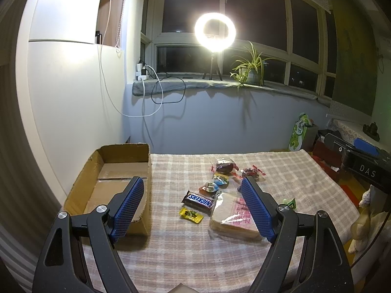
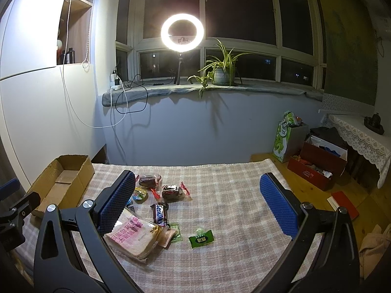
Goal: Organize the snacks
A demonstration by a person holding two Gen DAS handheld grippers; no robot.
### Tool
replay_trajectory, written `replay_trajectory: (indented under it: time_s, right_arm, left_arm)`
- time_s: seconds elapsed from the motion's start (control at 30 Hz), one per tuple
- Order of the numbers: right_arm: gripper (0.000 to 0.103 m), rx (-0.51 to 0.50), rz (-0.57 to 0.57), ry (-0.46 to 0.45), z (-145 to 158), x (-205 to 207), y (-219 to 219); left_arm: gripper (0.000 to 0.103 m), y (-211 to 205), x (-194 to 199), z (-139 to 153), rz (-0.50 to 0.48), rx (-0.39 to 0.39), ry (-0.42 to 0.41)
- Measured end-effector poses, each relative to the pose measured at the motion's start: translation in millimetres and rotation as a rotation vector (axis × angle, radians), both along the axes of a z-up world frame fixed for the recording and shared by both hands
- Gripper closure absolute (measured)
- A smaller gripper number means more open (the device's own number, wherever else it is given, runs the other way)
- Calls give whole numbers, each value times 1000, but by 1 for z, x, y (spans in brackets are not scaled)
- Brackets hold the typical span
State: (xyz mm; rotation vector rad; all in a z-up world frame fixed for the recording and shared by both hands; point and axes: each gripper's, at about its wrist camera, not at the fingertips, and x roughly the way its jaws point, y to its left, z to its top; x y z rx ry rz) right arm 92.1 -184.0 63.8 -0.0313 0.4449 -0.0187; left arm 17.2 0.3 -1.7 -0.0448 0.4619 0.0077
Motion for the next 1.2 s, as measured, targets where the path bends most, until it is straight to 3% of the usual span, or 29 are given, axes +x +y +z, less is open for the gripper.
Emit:
replay_trajectory:
  time_s: [0.83,1.2]
  right_arm:
    - [0,14,27,49,-25,9,-4]
    - [0,132,168,235,-64,33,-19]
  left_arm:
    - [21,0,11,-15,-22,-21,63]
    - [21,-8,27,-48,-142,-102,183]
